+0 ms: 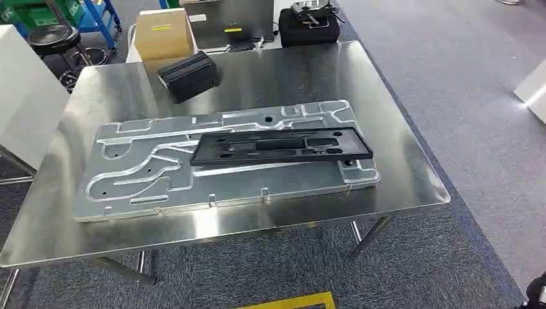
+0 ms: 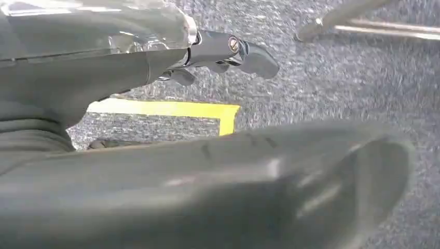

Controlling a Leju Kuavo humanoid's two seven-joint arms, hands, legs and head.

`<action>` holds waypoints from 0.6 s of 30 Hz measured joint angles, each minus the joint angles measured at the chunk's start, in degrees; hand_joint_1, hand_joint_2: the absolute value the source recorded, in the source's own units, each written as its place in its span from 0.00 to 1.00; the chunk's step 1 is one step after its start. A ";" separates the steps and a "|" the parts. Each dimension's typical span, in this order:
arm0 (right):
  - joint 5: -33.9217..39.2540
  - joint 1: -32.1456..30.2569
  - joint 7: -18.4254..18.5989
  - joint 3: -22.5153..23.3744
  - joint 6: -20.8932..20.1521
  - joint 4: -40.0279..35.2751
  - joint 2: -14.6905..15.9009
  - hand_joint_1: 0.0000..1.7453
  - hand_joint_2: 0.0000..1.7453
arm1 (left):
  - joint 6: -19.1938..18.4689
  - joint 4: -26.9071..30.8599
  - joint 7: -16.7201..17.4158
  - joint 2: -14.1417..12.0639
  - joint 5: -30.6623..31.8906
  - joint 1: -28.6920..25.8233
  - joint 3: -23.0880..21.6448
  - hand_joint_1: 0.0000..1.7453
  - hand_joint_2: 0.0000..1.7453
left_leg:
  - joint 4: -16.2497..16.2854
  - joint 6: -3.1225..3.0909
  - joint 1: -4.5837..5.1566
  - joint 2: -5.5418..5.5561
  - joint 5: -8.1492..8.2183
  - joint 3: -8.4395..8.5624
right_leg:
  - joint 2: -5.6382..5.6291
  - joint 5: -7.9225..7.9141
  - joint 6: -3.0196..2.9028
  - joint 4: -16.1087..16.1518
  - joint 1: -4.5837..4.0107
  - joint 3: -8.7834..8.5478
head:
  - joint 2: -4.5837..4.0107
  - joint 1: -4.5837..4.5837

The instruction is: Take the parts from the cabinet and place them on the table.

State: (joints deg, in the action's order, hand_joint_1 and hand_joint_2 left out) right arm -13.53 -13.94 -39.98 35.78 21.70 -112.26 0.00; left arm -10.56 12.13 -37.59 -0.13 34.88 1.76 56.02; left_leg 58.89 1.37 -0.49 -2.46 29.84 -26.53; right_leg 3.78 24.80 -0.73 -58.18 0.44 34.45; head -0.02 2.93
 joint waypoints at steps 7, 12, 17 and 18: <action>-0.32 0.84 -0.04 1.00 -3.28 1.35 -0.85 0.00 0.00 | -0.02 0.00 -0.15 0.26 0.96 -0.07 0.35 0.00 0.00 | -3.08 -3.08 0.22 0.70 -1.69 -1.52 | -2.22 3.33 2.47 -3.58 0.23 2.17 | 0.00 -0.02; -0.32 0.87 -0.02 1.36 -3.30 2.21 -1.31 0.00 0.00 | -0.02 0.00 -0.13 0.31 1.09 0.16 0.37 0.00 0.00 | -2.47 -3.15 0.43 1.02 -4.11 -4.93 | -3.40 8.59 3.11 -16.37 0.37 3.85 | 0.00 -0.02; -0.43 1.46 0.06 1.97 -3.26 2.80 -1.55 0.00 0.00 | 0.00 0.00 -0.07 0.39 1.18 0.31 0.39 0.00 0.00 | -1.61 -1.93 0.65 1.42 -5.74 -6.91 | -3.78 5.31 1.78 1.53 -0.06 -7.84 | 0.00 0.00; -0.65 1.47 -0.02 2.34 -3.15 2.84 -1.66 0.00 0.00 | 0.02 0.00 -0.07 0.39 1.24 0.38 0.39 0.00 0.00 | -1.52 -1.71 0.60 1.45 -6.05 -7.00 | -3.77 5.24 1.57 1.89 -0.17 -7.66 | 0.00 0.00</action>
State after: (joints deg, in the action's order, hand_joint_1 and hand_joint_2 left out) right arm -14.18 -12.46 -40.00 38.12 18.56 -109.42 -1.66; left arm -10.54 12.13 -37.66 0.26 36.13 2.14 56.41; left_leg 57.37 -0.34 0.11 -1.01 23.78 -33.53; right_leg 0.00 30.04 0.83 -56.29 0.27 26.78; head -0.02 2.93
